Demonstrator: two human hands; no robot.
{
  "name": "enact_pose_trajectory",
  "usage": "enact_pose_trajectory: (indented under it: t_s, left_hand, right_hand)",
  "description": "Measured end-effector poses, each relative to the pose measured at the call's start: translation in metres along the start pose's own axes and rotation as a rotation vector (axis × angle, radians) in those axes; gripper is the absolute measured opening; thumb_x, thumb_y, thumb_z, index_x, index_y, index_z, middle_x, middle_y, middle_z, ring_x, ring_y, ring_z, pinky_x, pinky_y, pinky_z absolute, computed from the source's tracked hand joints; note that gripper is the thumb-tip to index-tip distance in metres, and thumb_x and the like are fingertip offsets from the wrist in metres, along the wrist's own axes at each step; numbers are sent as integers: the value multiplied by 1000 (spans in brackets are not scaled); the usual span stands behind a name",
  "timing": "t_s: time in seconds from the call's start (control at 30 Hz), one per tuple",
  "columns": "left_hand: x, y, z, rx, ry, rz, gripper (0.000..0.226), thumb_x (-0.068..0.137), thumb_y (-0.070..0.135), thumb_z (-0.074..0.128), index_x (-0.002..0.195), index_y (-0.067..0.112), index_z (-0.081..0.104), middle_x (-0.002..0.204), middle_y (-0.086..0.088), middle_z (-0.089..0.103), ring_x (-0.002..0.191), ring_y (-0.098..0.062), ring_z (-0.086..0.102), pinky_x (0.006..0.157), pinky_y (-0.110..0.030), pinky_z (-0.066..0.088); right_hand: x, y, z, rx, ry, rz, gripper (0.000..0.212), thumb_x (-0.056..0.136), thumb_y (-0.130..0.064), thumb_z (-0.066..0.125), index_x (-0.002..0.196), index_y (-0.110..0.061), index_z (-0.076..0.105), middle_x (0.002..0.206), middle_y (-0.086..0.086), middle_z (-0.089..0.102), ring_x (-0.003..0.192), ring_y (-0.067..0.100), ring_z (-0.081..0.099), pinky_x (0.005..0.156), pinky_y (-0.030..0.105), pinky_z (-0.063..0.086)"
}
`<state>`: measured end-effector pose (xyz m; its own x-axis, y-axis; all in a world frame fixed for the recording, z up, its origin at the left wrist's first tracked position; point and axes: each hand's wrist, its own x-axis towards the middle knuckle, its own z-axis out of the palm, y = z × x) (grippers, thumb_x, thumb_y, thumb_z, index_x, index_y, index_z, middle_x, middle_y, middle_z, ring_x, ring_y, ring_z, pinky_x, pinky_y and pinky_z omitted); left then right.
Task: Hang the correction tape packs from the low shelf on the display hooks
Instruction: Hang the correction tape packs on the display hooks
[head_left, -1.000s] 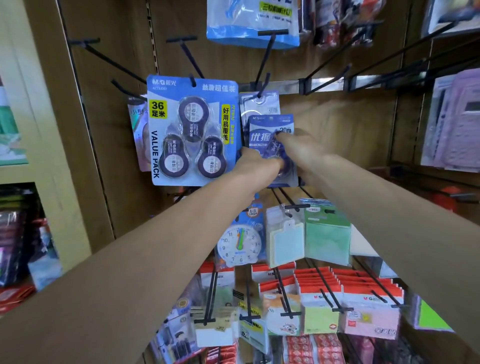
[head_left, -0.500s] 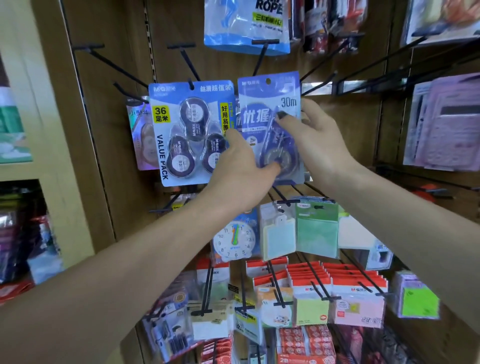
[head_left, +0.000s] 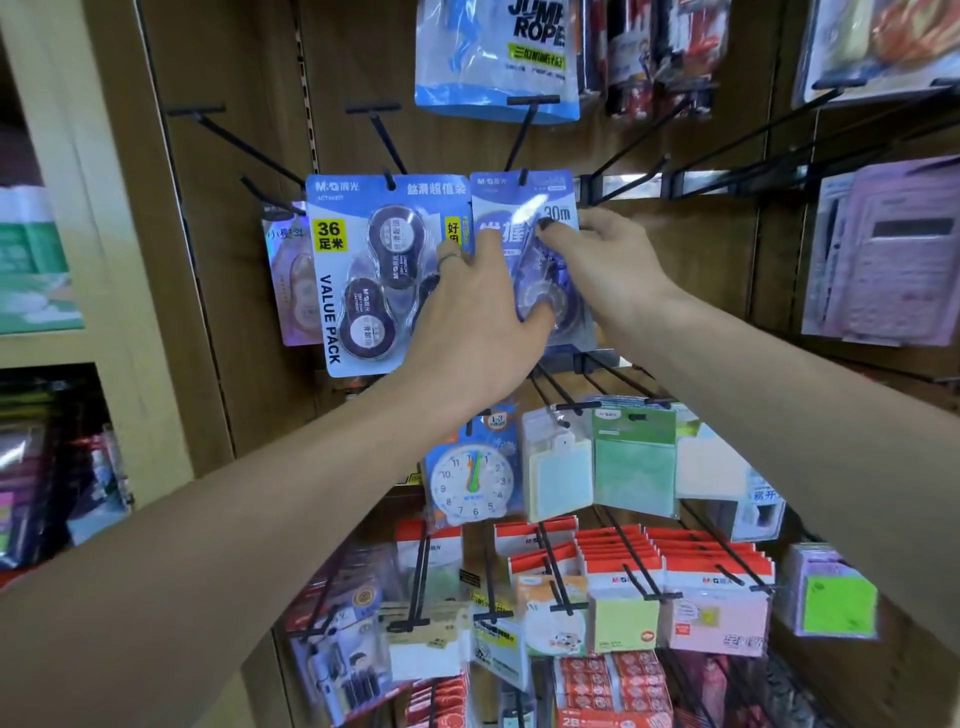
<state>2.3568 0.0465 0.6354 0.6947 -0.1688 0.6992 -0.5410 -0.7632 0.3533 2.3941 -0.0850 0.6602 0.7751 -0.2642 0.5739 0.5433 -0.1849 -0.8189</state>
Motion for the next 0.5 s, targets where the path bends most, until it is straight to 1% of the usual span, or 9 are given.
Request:
enact_pose_trajectory:
  t_s: [0.07, 0.1, 0.17, 0.2, 0.23, 0.3, 0.37, 0.43, 0.5]
  left_hand:
    - [5, -2, 2, 85, -31, -12, 59, 97, 40, 60, 144, 14, 38, 143, -17, 35, 118, -40, 56, 87, -38, 45]
    - [8, -2, 4, 109, -48, -16, 58, 96, 40, 61, 143, 13, 39, 144, -17, 33, 117, -41, 56, 86, -38, 44]
    - [14, -1, 10, 109, -93, -28, 55, 94, 38, 63, 138, 12, 43, 146, -19, 29, 116, -42, 56, 84, -36, 43]
    - [17, -1, 14, 75, -124, -47, 53, 93, 37, 63, 136, 11, 44, 147, -20, 27, 117, -42, 55, 87, -37, 45]
    - [21, 0, 20, 31, -166, -73, 54, 93, 36, 63, 135, 11, 44, 150, -20, 24, 121, -42, 53, 93, -39, 46]
    - [28, -2, 31, -67, -231, -124, 61, 92, 38, 63, 142, 13, 39, 158, -20, 19, 136, -41, 42, 107, -44, 42]
    - [35, -6, 41, -156, -244, -171, 67, 93, 39, 62, 149, 16, 33, 165, -19, 11, 151, -35, 25, 115, -47, 37]
    - [41, -9, 48, -192, -236, -208, 74, 94, 35, 62, 156, 16, 25, 170, -17, -4, 155, -34, 21, 116, -48, 37]
    - [44, -12, 53, -184, -234, -227, 85, 96, 34, 62, 162, 16, 12, 171, -14, -16, 156, -37, 20, 118, -47, 35]
  right_hand:
    - [5, 3, 3, 3, -3, 45, 11, 97, -30, 67, 100, -19, 65, 100, 4, 78, 90, 21, 78, 89, 46, 63]
    - [8, 5, 3, 17, -5, 75, 13, 95, -31, 68, 97, -18, 65, 100, 7, 78, 91, 24, 78, 88, 48, 63]
    - [15, 9, 4, 45, -6, 118, 18, 89, -32, 71, 92, -14, 68, 99, 15, 79, 93, 35, 77, 87, 57, 62]
    - [20, 12, 4, 48, -3, 129, 19, 87, -32, 71, 87, -14, 69, 98, 17, 78, 93, 38, 77, 87, 61, 61]
    - [24, 14, 5, 38, 0, 138, 18, 87, -32, 71, 82, -15, 68, 95, 16, 78, 92, 38, 76, 88, 61, 60]
    - [31, 18, 8, 16, 8, 149, 19, 92, -30, 71, 79, -17, 65, 95, 12, 77, 93, 35, 76, 91, 56, 61]
    - [37, 23, 13, 26, 8, 161, 21, 94, -29, 71, 81, -14, 65, 103, 15, 78, 98, 33, 76, 93, 53, 60]
    - [44, 29, 18, 35, 10, 201, 23, 95, -32, 70, 80, -16, 64, 104, 12, 77, 98, 30, 75, 97, 47, 60]
    - [49, 35, 21, 36, 0, 247, 27, 94, -38, 71, 80, -18, 62, 97, 8, 74, 94, 27, 73, 96, 40, 59]
